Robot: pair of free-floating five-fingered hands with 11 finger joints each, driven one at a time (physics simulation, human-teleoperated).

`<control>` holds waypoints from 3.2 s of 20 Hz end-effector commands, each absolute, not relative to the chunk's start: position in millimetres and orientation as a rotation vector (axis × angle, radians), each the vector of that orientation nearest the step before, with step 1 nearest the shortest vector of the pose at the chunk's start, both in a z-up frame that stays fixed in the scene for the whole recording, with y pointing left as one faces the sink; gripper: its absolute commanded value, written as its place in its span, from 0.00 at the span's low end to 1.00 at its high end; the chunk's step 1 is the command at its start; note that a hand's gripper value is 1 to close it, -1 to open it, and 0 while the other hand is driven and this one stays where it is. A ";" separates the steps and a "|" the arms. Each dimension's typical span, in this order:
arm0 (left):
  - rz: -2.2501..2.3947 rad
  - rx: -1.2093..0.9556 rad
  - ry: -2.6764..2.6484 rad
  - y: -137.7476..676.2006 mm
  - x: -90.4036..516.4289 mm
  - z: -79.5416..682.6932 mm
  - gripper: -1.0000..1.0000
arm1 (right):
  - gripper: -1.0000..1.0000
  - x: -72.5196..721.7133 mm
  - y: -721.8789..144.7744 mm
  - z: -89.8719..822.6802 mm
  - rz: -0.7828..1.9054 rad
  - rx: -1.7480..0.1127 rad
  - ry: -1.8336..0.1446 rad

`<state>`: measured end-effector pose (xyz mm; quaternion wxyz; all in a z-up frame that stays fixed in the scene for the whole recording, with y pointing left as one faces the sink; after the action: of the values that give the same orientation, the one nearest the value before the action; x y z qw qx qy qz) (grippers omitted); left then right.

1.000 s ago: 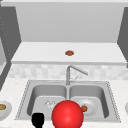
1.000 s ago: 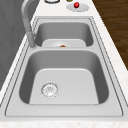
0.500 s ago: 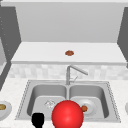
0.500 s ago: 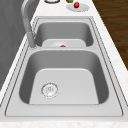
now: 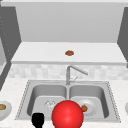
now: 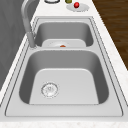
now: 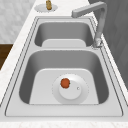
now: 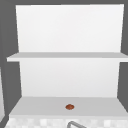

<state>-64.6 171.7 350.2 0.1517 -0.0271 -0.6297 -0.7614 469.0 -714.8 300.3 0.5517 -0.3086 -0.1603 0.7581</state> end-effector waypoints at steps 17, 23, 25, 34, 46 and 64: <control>-2.185 -0.078 -1.807 171.7 -64.6 350.2 0.50 | 1.00 552.8 -737.9 258.5 1.730 -0.726 -0.361; -2.185 -0.078 -1.807 171.7 -64.6 350.2 0.50 | 1.00 566.9 -748.1 264.3 1.699 -0.675 -0.346; -2.185 -0.078 -1.807 171.7 -64.6 350.2 0.50 | 1.00 568.0 -748.8 263.9 1.680 -0.672 -0.344; -2.185 -0.078 -1.807 171.7 -64.6 350.2 0.50 | 1.00 543.9 -744.7 273.6 1.676 -0.598 -0.305; -2.185 -0.078 -1.807 171.7 -64.6 350.2 0.50 | 1.00 535.1 -748.9 280.1 1.632 -0.645 -0.374; -2.185 -0.078 -1.807 171.7 -64.6 350.2 0.50 | 1.00 499.9 -763.6 283.3 1.674 -0.642 -0.425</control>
<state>-64.6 171.7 350.2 0.1517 -0.0271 -0.6297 -0.7614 500.6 -761.8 283.2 0.5925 -0.2738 -0.1892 0.7336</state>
